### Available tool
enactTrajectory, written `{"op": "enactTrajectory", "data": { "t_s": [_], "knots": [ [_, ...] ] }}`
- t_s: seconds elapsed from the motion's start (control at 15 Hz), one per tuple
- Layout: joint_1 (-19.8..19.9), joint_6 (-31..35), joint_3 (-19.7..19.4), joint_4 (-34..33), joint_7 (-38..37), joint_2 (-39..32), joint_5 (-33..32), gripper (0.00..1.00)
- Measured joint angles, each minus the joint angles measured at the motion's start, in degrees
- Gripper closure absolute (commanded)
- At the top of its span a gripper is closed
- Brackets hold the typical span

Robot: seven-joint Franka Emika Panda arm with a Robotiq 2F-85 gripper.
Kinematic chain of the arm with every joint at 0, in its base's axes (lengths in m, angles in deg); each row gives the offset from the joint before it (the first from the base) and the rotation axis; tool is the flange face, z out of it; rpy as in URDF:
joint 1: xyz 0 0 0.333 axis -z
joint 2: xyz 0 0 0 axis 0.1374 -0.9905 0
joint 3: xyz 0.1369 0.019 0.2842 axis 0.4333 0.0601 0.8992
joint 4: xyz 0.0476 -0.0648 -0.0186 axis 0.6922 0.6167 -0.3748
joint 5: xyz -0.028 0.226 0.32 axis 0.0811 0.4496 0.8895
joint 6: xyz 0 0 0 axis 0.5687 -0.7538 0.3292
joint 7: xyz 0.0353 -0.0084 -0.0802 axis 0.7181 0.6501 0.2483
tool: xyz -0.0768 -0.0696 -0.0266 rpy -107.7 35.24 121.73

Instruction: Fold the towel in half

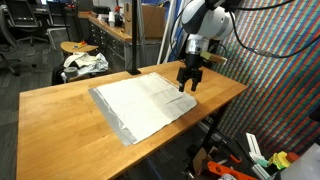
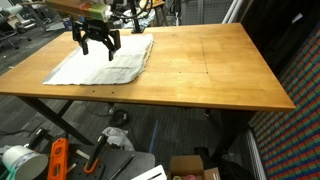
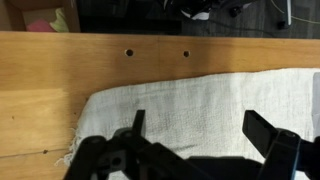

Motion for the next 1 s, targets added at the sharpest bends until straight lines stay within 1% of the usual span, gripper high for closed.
{"op": "enactTrajectory", "data": {
  "t_s": [0.27, 0.53, 0.73, 1.0],
  "knots": [
    [4.04, 1.64, -0.81, -2.23, 3.16, -5.08, 2.72, 0.00],
    [7.10, 5.96, -0.85, -3.22, 4.80, -8.48, 4.27, 0.00],
    [8.21, 8.14, -0.82, -4.16, 4.87, -10.45, 4.36, 0.00],
    [8.67, 9.43, -0.67, -5.74, 4.86, -12.93, 4.36, 0.00]
  ]
}}
